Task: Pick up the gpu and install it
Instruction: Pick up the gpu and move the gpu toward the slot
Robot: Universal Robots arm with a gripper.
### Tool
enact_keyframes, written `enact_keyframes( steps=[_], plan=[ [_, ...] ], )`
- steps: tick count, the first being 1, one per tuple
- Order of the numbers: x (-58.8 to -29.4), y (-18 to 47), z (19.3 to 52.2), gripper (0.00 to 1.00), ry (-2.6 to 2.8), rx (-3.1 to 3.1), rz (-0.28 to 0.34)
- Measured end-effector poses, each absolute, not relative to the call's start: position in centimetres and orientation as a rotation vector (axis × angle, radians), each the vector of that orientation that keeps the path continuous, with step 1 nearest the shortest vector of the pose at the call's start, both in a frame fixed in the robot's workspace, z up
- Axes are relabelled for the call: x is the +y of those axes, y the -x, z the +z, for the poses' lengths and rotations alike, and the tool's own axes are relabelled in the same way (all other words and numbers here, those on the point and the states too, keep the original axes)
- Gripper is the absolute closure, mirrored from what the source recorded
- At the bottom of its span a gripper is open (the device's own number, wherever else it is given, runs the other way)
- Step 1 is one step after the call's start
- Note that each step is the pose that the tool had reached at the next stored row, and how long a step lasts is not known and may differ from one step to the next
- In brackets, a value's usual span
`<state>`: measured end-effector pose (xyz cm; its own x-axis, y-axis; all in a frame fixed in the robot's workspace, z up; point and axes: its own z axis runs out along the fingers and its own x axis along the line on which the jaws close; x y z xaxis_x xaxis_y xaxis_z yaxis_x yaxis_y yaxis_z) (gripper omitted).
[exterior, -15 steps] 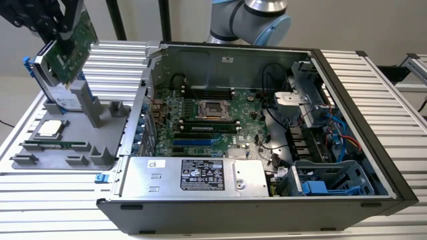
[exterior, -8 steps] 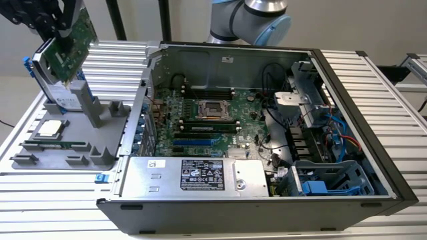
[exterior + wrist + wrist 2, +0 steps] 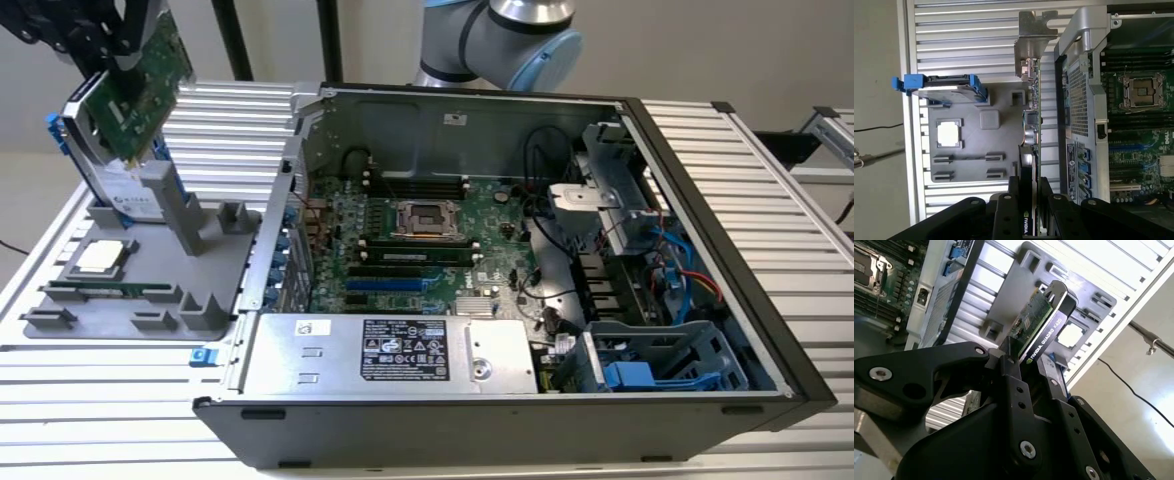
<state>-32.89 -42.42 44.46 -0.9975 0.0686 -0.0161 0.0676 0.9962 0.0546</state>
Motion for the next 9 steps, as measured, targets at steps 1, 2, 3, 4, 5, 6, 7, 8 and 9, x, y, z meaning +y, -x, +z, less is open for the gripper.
enact_keyframes(
  steps=[1,2,3,4,5,6,7,8,9],
  plan=[
    [-42.42,32.89,44.50,1.00,-0.106,3.121,0.084],
    [-42.42,32.89,44.55,1.00,-0.106,3.121,0.084],
    [-42.42,32.89,44.60,1.00,-0.106,3.121,0.084],
    [-42.42,32.89,44.65,1.00,-0.106,3.121,0.084],
    [-42.42,32.89,44.72,1.00,-0.106,3.121,0.084],
    [-42.42,32.89,44.81,1.00,-0.106,3.121,0.084],
    [-42.42,32.89,44.90,1.00,-0.106,3.121,0.084],
    [-42.42,32.89,44.98,1.00,-0.106,3.121,0.084],
    [-42.42,32.89,45.06,1.00,-0.106,3.121,0.084]
  ],
)
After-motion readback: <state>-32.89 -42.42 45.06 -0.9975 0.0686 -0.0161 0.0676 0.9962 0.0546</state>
